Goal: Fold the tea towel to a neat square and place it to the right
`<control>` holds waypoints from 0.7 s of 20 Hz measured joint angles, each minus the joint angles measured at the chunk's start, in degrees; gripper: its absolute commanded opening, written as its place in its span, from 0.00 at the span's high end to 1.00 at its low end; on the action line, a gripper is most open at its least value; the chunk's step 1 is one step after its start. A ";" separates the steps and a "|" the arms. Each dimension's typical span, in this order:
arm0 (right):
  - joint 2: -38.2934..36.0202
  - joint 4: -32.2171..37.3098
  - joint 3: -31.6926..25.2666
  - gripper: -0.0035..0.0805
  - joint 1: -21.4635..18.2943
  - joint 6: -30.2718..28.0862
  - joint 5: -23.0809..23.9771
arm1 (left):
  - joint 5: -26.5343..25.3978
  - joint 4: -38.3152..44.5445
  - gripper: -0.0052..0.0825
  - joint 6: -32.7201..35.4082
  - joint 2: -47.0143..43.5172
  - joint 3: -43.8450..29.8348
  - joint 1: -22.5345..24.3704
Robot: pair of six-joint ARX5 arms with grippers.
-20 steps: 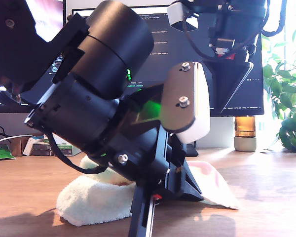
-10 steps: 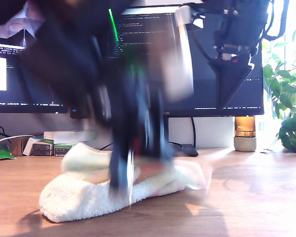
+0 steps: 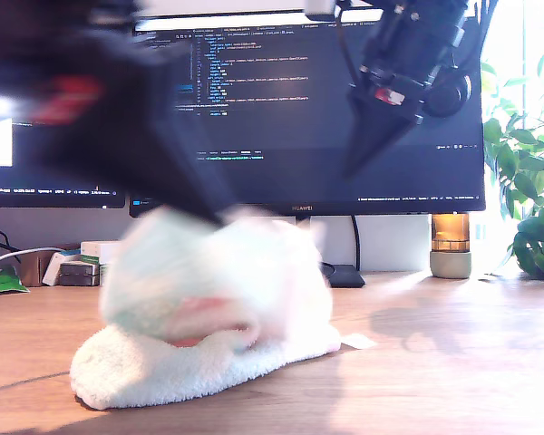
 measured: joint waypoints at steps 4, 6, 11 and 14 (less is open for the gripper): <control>0.00 -5.20 0.02 0.71 2.71 0.92 -1.40 | 0.02 -0.35 0.97 -0.02 -0.15 0.00 0.00; 0.00 -7.91 0.02 0.68 3.82 -2.69 -1.40 | -0.22 -1.22 0.97 -0.02 -0.33 0.00 0.00; 0.00 -13.07 0.02 0.68 5.68 -3.08 0.15 | -5.07 0.57 0.97 0.44 -0.35 0.00 2.95; 0.00 -14.23 0.02 0.68 8.13 -2.84 0.31 | -5.20 4.68 0.97 0.74 -1.20 0.00 6.49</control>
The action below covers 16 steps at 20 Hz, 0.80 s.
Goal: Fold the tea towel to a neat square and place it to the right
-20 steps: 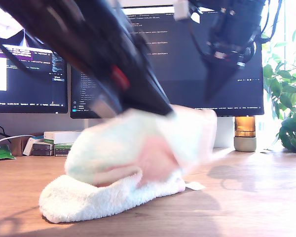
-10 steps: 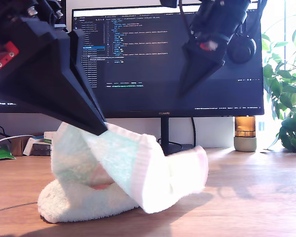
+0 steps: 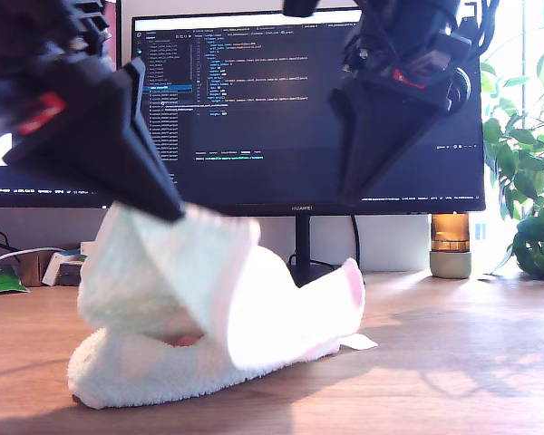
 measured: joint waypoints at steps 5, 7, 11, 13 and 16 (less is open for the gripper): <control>0.00 0.70 0.00 0.66 3.74 0.02 -0.17 | 0.79 2.36 0.97 2.56 -3.74 2.56 2.34; 0.00 0.72 0.00 0.66 3.67 0.42 -0.11 | 0.76 2.95 0.97 2.62 -4.44 5.16 3.43; 0.00 0.77 0.00 0.65 2.89 2.64 0.00 | 0.55 3.80 0.97 2.67 -5.07 7.50 6.27; 0.00 0.96 0.00 0.64 2.93 2.82 -0.04 | 0.48 4.79 0.97 2.67 -5.09 7.50 7.37; 0.00 2.82 0.00 0.60 2.93 2.84 -0.17 | 0.50 6.29 0.97 2.67 -5.09 7.50 7.82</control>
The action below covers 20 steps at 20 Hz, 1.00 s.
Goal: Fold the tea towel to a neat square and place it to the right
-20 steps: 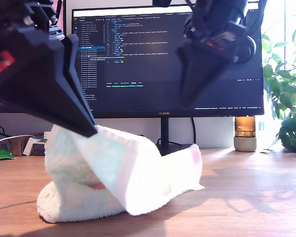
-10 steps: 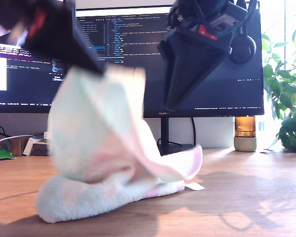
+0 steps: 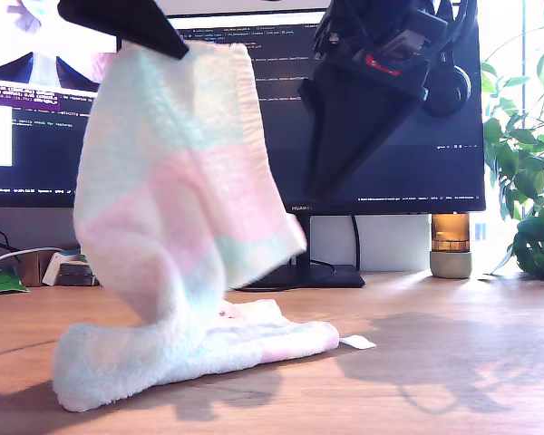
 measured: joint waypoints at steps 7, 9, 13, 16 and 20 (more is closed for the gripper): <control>0.00 8.13 0.00 0.59 -0.46 1.53 -0.26 | 0.02 0.04 0.97 0.85 -0.13 0.00 0.09; 0.00 8.17 0.00 0.59 -1.05 1.53 -1.57 | 0.02 0.07 0.97 1.40 -0.83 0.00 0.09; 0.00 9.29 0.00 0.59 -2.67 1.51 -2.80 | 0.11 0.07 0.97 1.42 -5.14 0.02 0.09; 0.00 10.08 0.00 0.59 -3.28 1.49 -4.17 | 1.05 -0.28 0.97 1.42 -8.31 0.59 0.09; 0.00 13.49 0.00 0.59 -3.21 1.49 -7.61 | 2.62 -4.09 0.97 1.44 -11.10 0.68 0.09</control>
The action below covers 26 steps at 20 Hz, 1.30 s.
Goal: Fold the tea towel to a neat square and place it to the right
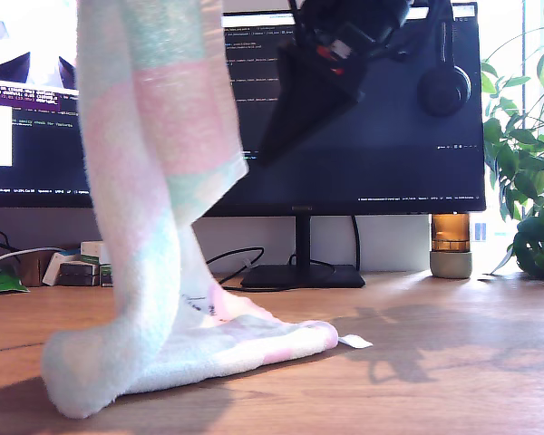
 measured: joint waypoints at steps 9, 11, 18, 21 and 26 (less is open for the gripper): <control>0.00 4.87 0.00 0.63 2.60 -1.42 -4.66 | 2.19 -1.92 0.97 0.04 -3.43 0.44 0.00; 0.00 6.16 0.00 0.76 2.69 -1.42 -4.70 | 2.64 -1.97 0.97 0.00 -4.00 1.40 0.00; 0.00 6.67 0.00 0.97 3.32 1.01 -10.58 | 2.60 -3.58 0.97 -0.02 -5.09 3.72 0.02; 0.00 6.75 0.00 0.97 3.32 1.53 -7.34 | 2.05 -5.57 0.97 -0.04 -5.09 3.72 0.74; 0.00 2.12 1.92 0.97 2.08 3.61 7.43 | -1.99 -7.80 0.97 -0.33 -4.98 3.72 2.75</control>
